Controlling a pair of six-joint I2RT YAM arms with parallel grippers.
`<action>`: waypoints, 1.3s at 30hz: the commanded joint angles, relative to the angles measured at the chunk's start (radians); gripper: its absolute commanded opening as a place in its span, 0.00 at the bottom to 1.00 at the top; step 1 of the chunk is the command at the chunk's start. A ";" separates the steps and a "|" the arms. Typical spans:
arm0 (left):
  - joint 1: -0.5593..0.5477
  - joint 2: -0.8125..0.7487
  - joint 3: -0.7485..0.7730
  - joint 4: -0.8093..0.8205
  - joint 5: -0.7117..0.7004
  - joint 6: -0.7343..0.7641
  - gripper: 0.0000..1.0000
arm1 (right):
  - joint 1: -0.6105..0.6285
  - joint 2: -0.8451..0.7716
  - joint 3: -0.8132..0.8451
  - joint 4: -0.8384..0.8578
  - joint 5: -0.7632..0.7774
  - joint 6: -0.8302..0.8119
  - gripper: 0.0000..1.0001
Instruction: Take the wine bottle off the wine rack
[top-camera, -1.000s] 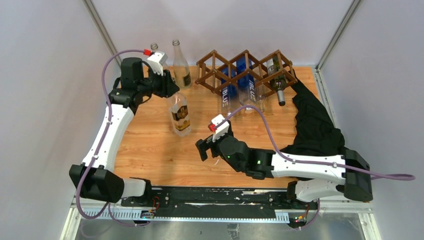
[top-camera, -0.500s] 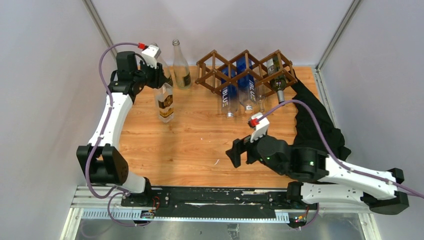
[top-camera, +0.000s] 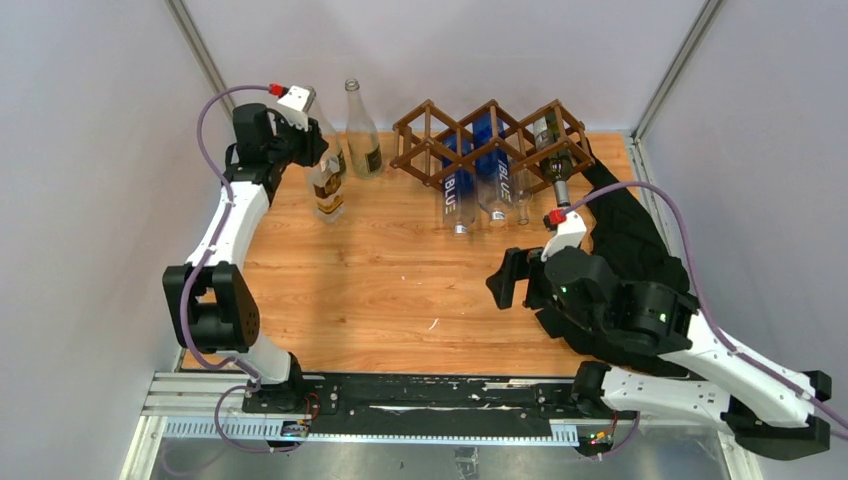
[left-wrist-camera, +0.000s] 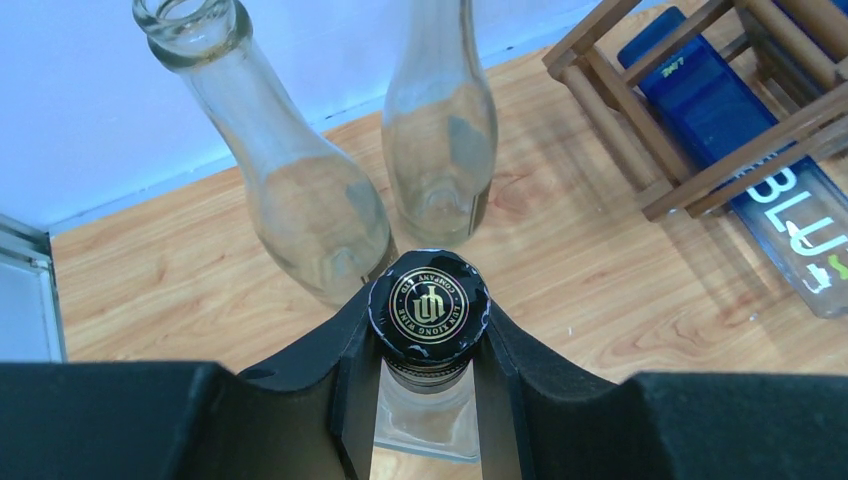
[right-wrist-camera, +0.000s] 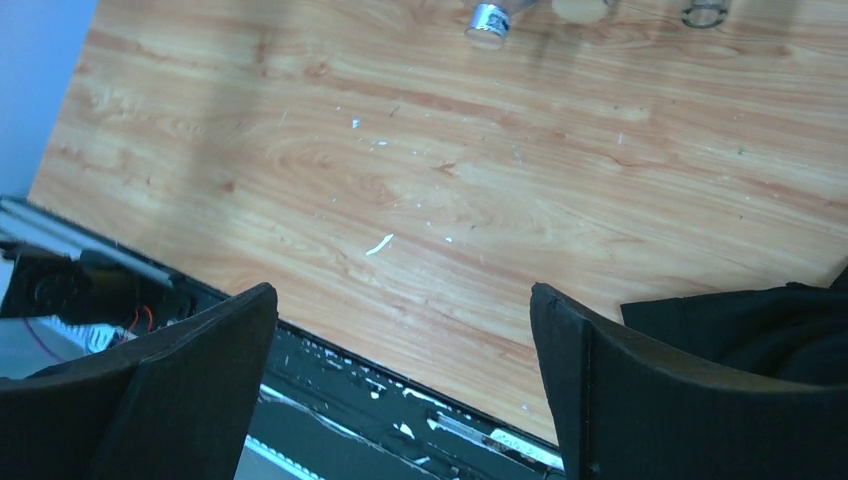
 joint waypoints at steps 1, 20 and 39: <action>0.021 0.014 -0.001 0.238 0.017 -0.021 0.00 | -0.183 0.047 0.038 -0.005 -0.164 -0.014 1.00; 0.041 0.018 -0.040 0.252 0.043 0.034 0.83 | -0.739 0.575 0.150 0.391 -0.577 -0.134 1.00; 0.041 -0.257 0.060 -0.444 0.250 0.154 1.00 | -0.912 0.906 0.251 0.595 -0.741 -0.176 1.00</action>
